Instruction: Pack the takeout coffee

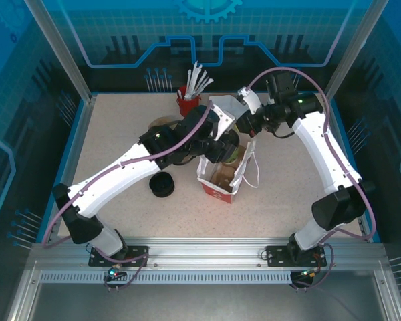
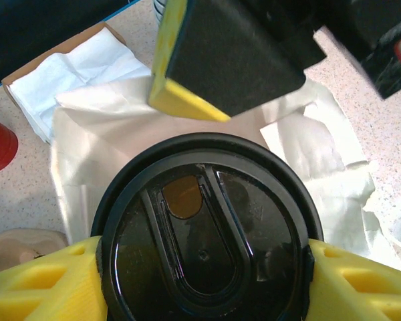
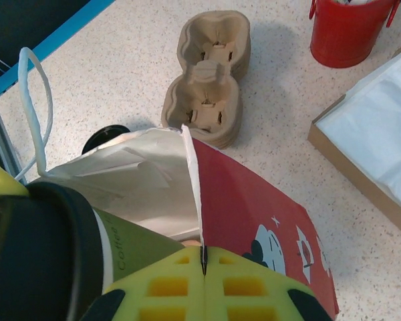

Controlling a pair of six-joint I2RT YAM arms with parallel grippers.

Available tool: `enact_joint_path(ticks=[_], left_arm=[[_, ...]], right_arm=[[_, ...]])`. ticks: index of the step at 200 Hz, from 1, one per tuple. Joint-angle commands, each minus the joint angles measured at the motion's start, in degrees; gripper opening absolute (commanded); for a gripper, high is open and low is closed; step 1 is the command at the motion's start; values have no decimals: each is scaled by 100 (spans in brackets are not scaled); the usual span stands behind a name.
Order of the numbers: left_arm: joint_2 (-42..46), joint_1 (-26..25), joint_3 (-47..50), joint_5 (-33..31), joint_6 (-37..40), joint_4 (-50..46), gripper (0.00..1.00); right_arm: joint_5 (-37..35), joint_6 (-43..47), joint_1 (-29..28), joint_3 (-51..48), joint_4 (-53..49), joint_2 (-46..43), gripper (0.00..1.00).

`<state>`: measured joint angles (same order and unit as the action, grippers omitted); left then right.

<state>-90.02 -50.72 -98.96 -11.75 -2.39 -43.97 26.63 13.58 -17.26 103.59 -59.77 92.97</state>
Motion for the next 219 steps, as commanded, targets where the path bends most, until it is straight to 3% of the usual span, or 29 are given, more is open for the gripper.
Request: enact_joint_path(ticks=[1,133,219], left_arm=[[222,41,236,-65,173,354,62],[98,-76,1342,-514,400,1911,60],[-216,-423,1502,-1177,347,2082,60]], right_arm=[[170,85,-57,371,-110,158,0],[524,121,-278,615,-432,358,0],[808,222,-305,353,-396,182,0]])
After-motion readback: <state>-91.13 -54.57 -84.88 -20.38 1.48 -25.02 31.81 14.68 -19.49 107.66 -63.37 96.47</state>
